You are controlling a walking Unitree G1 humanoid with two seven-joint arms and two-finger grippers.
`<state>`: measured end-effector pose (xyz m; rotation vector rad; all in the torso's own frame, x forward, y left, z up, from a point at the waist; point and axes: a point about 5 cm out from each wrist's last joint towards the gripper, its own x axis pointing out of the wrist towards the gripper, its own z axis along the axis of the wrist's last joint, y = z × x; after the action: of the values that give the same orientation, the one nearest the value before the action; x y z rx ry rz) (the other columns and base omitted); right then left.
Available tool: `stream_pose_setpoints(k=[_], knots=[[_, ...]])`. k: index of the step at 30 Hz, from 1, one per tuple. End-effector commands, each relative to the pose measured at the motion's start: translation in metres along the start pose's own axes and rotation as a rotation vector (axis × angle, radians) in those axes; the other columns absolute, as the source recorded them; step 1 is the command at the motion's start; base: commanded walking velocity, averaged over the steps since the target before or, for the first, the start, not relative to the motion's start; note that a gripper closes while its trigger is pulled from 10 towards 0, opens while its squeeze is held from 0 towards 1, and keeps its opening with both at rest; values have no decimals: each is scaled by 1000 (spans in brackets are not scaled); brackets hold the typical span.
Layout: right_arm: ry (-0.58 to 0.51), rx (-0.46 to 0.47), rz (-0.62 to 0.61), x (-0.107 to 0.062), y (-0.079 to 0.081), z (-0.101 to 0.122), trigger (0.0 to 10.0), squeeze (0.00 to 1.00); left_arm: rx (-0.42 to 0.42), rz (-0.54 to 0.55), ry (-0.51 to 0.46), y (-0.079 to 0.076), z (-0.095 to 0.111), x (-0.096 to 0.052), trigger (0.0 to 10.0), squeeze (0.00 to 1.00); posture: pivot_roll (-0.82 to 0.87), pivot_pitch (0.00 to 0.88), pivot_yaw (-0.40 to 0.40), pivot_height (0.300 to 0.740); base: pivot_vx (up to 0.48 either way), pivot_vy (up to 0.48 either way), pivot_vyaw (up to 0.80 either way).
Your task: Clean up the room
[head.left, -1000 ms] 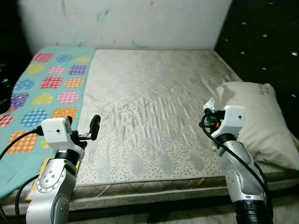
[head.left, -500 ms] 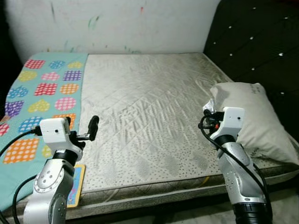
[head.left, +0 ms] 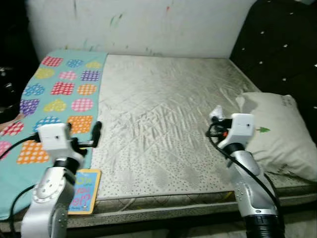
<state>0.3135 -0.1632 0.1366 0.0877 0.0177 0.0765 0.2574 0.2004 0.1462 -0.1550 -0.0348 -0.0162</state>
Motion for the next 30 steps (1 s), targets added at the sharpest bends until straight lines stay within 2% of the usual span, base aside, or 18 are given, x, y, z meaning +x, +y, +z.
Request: stream_pose_setpoints(k=[1, 11, 21, 30], knots=[[-8, -5, -37, 0, -10, 3, 10000, 0, -8, -25, -1, -7, 1, 1, 10000, 0, -25, 0, -34, 740, 0, 480, 0], [-9, -22, -33, 0, -11, 4, 10000, 0, -13, -23, -2, -6, 1, 1, 10000, 0, -26, 0, -35, 740, 0, 421, 0], [-10, -41, -15, 0, -10, 4, 10000, 0, -27, -77, -44, -12, 6, -2, 10000, 0, -29, 0, -36, 740, 0, 0, 0], [-12, -35, -3, 2, -7, 6, 10000, 0, -35, -87, -52, -13, 6, -1, 10000, 0, -25, 0, -39, 740, 357, 0, 0]])
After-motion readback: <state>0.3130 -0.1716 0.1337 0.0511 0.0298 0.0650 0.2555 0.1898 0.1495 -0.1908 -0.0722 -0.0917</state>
